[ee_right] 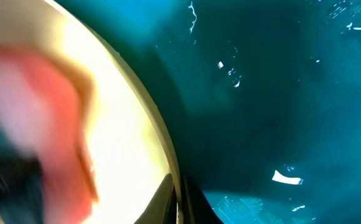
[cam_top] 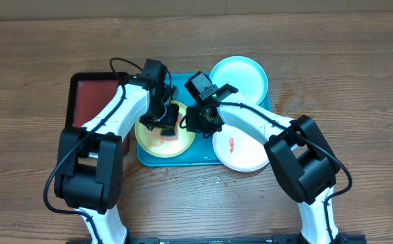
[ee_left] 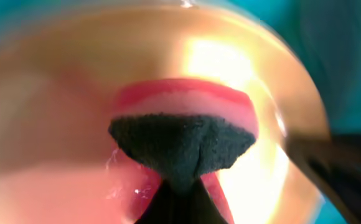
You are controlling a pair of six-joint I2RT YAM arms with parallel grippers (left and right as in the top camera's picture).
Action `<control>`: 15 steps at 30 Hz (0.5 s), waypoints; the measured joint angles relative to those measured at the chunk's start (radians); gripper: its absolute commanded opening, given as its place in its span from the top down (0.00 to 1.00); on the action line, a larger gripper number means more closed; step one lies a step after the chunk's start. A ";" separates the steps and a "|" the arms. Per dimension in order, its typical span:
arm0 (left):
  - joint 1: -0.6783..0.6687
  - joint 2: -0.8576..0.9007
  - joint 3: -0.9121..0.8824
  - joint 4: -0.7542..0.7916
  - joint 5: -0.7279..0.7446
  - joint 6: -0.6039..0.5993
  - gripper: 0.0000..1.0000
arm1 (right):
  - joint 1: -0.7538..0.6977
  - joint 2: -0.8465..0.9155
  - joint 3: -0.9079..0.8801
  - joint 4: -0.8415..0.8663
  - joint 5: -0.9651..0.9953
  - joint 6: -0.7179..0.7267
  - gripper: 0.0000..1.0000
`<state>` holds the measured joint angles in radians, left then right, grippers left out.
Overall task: Clean dirty plates on tray and stack at the side
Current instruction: 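Scrub the yellow plate with the sponge while the right gripper holds it, then raise the sponge away from the yellow plate with the left gripper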
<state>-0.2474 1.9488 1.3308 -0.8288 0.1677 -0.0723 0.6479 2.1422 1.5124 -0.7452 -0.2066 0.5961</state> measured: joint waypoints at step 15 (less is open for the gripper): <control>0.000 0.009 0.135 -0.079 -0.328 -0.074 0.96 | 0.000 0.000 -0.001 0.006 -0.003 0.006 0.95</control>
<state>-0.2470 1.9575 1.4658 -0.9073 -0.1604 -0.1467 0.6483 2.1422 1.5116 -0.7387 -0.2100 0.6022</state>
